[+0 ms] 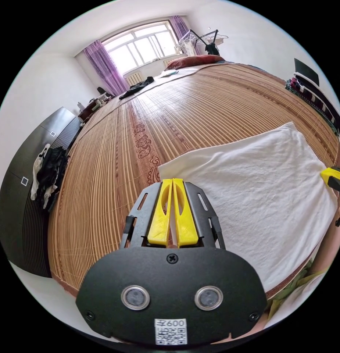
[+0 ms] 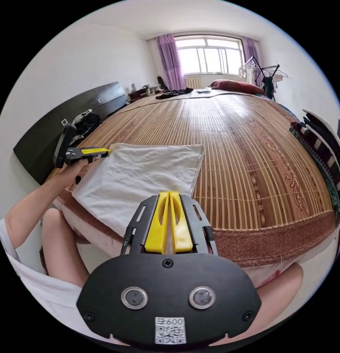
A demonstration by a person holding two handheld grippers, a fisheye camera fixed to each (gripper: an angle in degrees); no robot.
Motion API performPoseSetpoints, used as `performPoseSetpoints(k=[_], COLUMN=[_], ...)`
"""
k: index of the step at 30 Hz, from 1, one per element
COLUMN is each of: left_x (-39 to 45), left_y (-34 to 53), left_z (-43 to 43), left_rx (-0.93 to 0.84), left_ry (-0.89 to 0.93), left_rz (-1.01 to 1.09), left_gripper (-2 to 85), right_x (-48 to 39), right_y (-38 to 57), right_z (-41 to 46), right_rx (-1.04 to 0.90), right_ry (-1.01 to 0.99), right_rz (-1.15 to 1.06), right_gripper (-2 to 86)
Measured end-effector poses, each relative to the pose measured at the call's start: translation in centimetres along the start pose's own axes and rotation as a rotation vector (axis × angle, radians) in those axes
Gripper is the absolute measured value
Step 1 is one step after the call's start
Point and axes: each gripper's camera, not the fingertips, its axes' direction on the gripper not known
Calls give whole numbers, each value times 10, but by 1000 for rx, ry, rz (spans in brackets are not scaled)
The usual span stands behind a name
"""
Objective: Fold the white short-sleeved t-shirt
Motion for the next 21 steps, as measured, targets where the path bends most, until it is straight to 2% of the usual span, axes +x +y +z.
performPoseSetpoints(k=[4,8,11,15,16,17,21], left_x=[7,18,26,43,46,51,68], left_y=[2,4,6,9,9,10,14], left_z=[-5,-12,-16,-23,-24,-26,-32], left_rx=[2,4,3,7,7,7,7], left_ry=[10,6,14,-11,-16,-23,-35], left_rz=[-6,-2,-7,4,6,11,18], left_gripper=[1,1,1,0,0,0,1], right_x=[-23,-53,-81,-94,-94,-94,-96], right_y=[21,61,93,129,139,154,181], right_z=[9,-12,-11,17,29,27,29], right_rx=[18,213,278,301,261,326,363], right_ry=[47,81,102,312,331,336,382], right_rz=[-87,-160,-256,-200,-226,-250,-357], right_gripper=[-9,-9,-9,-9,-8,-8,-8])
